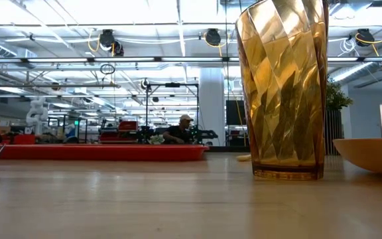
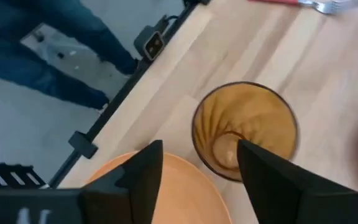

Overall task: Pick and place plate/cup/fork/spoon on tray
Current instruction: Put the orange cup on the red tray

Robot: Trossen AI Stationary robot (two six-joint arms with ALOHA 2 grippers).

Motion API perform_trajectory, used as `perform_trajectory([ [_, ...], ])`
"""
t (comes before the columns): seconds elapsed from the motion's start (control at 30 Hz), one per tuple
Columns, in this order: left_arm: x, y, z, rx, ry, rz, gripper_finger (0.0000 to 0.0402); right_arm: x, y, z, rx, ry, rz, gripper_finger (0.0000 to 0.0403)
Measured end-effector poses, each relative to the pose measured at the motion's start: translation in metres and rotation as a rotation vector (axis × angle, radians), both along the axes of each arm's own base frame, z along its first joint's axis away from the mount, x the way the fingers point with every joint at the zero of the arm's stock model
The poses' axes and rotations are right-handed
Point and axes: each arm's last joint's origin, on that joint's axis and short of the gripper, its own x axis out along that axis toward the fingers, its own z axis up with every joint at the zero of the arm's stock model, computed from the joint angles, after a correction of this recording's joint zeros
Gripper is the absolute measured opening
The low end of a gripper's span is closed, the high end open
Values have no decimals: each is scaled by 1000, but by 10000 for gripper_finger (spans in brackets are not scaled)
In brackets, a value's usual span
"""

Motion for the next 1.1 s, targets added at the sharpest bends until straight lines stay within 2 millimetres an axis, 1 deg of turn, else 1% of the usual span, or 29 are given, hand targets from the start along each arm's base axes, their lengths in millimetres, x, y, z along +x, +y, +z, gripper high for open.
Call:
perform_trajectory([
  [0.13, 0, -6, 2, 33, -46, 42, 6, 1, 1, -19, 3, -6, 66, 214],
  [0.23, -1, -7, 2, 49, -53, 76, 6, 2, 3, -31, 33, -31, 109, 214],
  [0.3, -1, -6, 2, 59, -54, 79, 6, 2, 3, -39, 22, -42, 129, 211],
  [0.37, -1, -6, 2, 69, -56, 73, 6, 2, 4, -46, 1, -62, 163, 207],
  [0.5, 0, -4, 2, 94, -56, 63, 6, 0, 5, -62, -98, -100, 199, 198],
  [0.63, 1, -1, 2, 122, -58, 51, 6, -1, 5, -69, -171, -129, 202, 184],
  [0.73, 1, 0, 2, 143, -58, 37, 6, 1, 3, -72, -247, -169, 208, 166],
  [0.83, 2, 1, 2, 162, -58, 19, 6, 2, 3, -72, -309, -215, 243, 139],
  [1.1, 5, 11, 2, 231, -53, -51, 6, 4, 4, -80, -354, -207, 307, 41],
])
